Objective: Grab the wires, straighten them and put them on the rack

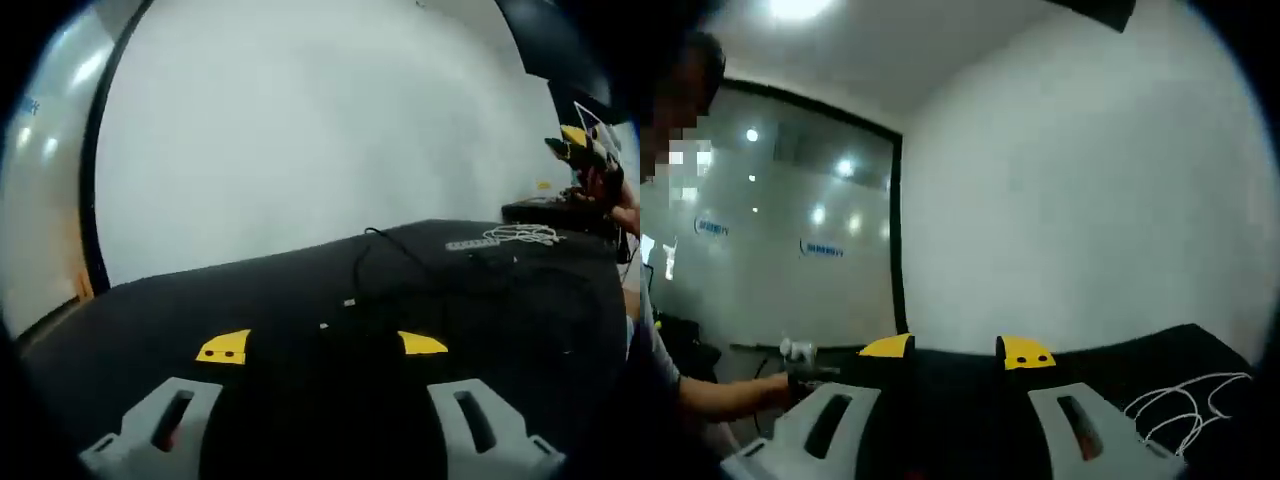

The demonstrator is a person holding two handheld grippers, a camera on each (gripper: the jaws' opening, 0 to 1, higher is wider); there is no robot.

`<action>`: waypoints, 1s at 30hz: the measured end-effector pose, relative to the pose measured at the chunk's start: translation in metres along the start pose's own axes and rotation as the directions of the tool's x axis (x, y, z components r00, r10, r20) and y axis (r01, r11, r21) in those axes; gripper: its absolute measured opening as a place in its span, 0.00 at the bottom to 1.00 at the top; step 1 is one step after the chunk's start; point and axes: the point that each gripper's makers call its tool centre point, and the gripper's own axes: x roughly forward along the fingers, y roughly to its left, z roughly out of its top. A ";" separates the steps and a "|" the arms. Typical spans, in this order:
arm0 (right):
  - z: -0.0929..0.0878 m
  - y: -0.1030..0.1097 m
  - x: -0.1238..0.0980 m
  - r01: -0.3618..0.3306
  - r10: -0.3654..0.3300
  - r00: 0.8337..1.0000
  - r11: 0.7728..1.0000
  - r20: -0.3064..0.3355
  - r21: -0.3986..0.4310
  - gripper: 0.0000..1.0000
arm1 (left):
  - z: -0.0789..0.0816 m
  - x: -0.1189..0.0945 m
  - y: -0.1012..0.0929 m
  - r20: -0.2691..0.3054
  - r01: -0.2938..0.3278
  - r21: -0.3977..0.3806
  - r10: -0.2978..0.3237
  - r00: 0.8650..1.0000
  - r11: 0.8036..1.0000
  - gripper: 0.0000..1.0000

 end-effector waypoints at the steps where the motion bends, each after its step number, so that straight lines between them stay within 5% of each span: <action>1: -0.015 -0.008 0.003 0.038 -0.034 0.997 0.997 -0.076 0.060 0.26 | -0.005 0.004 0.004 -0.021 -0.008 0.012 0.008 1.000 1.000 0.55; 3: -0.041 -0.021 0.003 0.113 -0.101 0.975 0.992 -0.198 0.053 0.22 | -0.015 0.008 0.008 -0.088 -0.030 0.056 0.035 0.996 0.998 0.54; 4: -0.060 -0.036 0.001 0.185 -0.162 0.939 0.981 -0.305 0.049 0.22 | -0.015 0.013 0.007 -0.100 -0.039 0.082 0.047 0.994 0.996 0.54; 5: -0.069 -0.042 0.003 0.205 -0.189 0.921 0.979 -0.340 0.014 0.22 | -0.015 0.020 -0.004 -0.127 -0.012 0.139 0.030 0.991 0.990 0.54; 8: -0.087 -0.040 0.010 0.201 -0.190 0.912 0.980 -0.364 -0.008 0.23 | -0.010 0.044 -0.007 -0.128 0.018 0.152 0.001 0.992 0.988 0.45; 11: -0.103 -0.035 0.017 0.185 -0.178 0.903 0.983 -0.391 -0.022 0.28 | -0.008 0.064 0.005 -0.171 0.020 0.134 0.003 0.985 0.991 0.48; 12: -0.109 -0.031 0.018 0.148 -0.156 0.896 0.988 -0.417 -0.051 0.30 | -0.005 0.073 0.015 -0.167 0.004 0.180 0.027 0.986 0.984 0.48; 15: -0.122 -0.011 0.023 -0.004 -0.042 0.879 0.995 -0.475 -0.095 0.29 | -0.006 0.094 0.035 -0.206 -0.026 0.139 0.054 0.977 0.990 0.49; 18: -0.133 0.004 0.025 -0.064 -0.035 0.853 0.983 -0.521 -0.171 0.28 | -0.004 0.107 0.067 -0.177 -0.114 0.161 0.142 0.974 0.980 0.48; 19: -0.135 0.011 0.029 -0.079 -0.021 0.851 0.983 -0.524 -0.168 0.26 | -0.012 0.110 0.083 -0.186 -0.146 0.130 0.169 0.968 0.981 0.48; 20: -0.137 0.019 0.033 -0.106 0.009 0.848 0.982 -0.530 -0.154 0.23 | -0.016 0.104 0.081 -0.209 -0.146 0.019 0.147 0.967 0.989 0.47; 21: -0.142 0.034 0.037 -0.170 0.076 0.833 0.978 -0.548 -0.123 0.22 | -0.014 0.080 0.062 -0.257 -0.162 -0.118 0.127 0.958 0.980 0.43; 23: -0.151 0.050 0.046 -0.244 0.134 0.794 0.964 -0.593 -0.109 0.22 | 0.023 0.054 0.047 -0.034 -0.120 -0.126 0.117 0.993 0.985 0.33; 24: -0.156 0.050 0.052 -0.251 0.112 0.777 0.957 -0.620 -0.142 0.22 | 0.026 0.041 0.042 0.020 -0.127 -0.107 0.130 0.991 0.986 0.33; 26: -0.168 0.052 0.068 -0.301 0.101 0.749 0.932 -0.654 -0.200 0.22 | 0.004 0.024 0.033 -0.024 -0.143 -0.039 0.142 0.990 0.989 0.37; 28: -0.184 0.042 0.082 -0.277 0.064 0.730 0.938 -0.681 -0.208 0.22 | -0.015 0.015 0.020 -0.077 -0.143 -0.036 0.140 0.987 0.989 0.38; 29: -0.201 0.032 0.083 -0.238 0.031 0.680 0.954 -0.733 -0.181 0.17 | -0.018 0.012 0.021 -0.109 -0.138 0.015 0.139 0.984 0.990 0.38; 30: -0.213 0.020 0.083 -0.224 0.026 0.616 0.964 -0.787 -0.144 0.12 | -0.005 0.009 0.024 -0.051 -0.158 -0.003 0.158 0.986 0.987 0.38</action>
